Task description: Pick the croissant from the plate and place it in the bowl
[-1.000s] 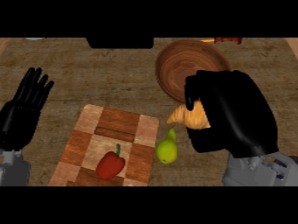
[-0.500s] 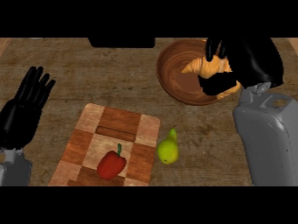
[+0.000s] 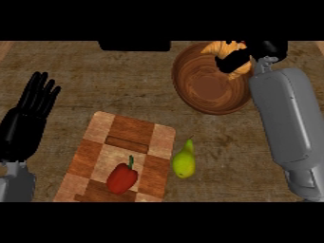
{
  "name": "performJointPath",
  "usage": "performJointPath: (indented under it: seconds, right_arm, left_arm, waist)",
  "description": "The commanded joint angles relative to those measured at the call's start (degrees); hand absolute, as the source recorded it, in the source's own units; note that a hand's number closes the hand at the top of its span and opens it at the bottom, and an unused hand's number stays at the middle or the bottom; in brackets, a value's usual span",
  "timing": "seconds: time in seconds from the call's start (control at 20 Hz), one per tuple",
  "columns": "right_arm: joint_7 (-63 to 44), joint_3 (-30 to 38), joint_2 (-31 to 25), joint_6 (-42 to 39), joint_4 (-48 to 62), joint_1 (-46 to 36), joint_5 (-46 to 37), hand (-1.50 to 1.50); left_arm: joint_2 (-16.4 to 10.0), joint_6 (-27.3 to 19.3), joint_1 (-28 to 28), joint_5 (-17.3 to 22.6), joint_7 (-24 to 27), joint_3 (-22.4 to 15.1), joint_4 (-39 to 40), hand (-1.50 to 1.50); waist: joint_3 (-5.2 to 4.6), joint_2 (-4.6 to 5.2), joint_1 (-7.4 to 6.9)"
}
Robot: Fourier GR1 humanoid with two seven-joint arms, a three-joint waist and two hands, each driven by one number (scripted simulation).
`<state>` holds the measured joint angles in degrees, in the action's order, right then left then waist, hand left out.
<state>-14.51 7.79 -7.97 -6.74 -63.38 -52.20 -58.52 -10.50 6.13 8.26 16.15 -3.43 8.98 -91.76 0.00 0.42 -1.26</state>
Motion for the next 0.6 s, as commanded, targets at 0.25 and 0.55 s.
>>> performJointPath:
  seconds: [0.25, 0.55]
  right_arm:
    - [4.74, 2.58, -2.89, 6.76, 30.00, -9.09, -3.18, 1.50]
    - [9.62, 7.94, -1.94, 4.35, 40.41, -11.21, 2.73, -1.50]
  left_arm:
    - [-1.57, 1.91, 3.18, 1.67, -1.17, 0.90, 1.83, 0.00]
    - [1.08, -0.69, 4.39, -0.87, -0.52, -1.41, 2.15, 0.00]
  waist:
    - [0.01, 0.81, -1.99]
    - [0.08, 1.12, -2.40]
